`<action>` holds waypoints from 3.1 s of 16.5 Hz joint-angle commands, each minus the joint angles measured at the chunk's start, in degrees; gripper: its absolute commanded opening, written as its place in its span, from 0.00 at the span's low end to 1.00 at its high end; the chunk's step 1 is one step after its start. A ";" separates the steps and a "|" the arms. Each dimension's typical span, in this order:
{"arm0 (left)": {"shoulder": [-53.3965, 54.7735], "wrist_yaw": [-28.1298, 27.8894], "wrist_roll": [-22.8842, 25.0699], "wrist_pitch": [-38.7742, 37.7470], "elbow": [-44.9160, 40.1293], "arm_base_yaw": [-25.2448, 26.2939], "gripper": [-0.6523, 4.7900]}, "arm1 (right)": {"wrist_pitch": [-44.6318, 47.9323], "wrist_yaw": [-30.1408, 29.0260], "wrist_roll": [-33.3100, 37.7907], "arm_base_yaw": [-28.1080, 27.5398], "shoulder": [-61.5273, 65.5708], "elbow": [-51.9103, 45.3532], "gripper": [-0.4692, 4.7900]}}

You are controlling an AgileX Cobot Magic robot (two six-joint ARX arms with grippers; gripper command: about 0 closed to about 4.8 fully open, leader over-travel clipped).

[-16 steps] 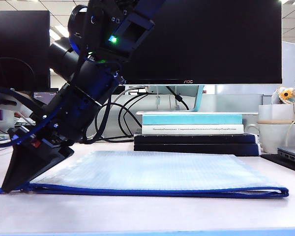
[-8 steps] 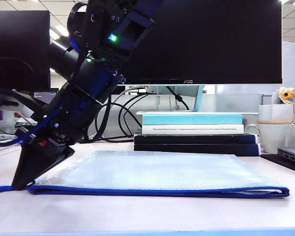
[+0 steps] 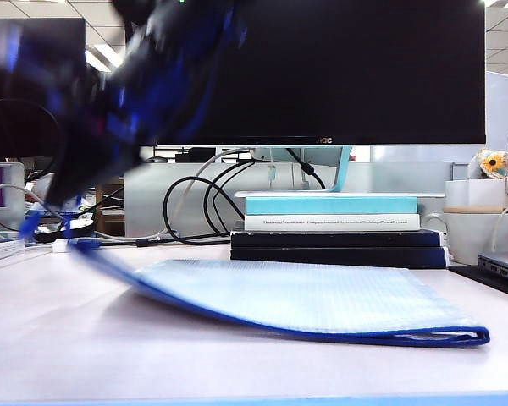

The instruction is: Pick up the transparent plastic file bag with a blue zipper and close its zipper.

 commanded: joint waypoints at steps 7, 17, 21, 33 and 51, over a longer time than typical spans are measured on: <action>-0.04 23.43 21.53 -0.76 0.22 -0.02 0.87 | -11.45 5.60 0.31 0.11 -18.38 0.11 0.08; 3.56 29.24 26.75 0.70 -0.02 -15.39 1.00 | -7.48 3.26 4.26 0.24 -29.31 1.55 0.08; 8.24 24.11 26.77 1.95 -0.02 -22.95 1.00 | -7.93 -0.98 7.17 0.24 -29.40 3.54 0.08; 10.97 37.18 26.34 9.84 0.02 -23.15 0.11 | -9.42 -2.01 8.24 0.22 -29.75 3.54 0.08; 10.95 29.75 23.56 17.33 0.24 -23.06 0.11 | -40.96 36.54 21.16 -15.13 -29.64 -17.05 0.08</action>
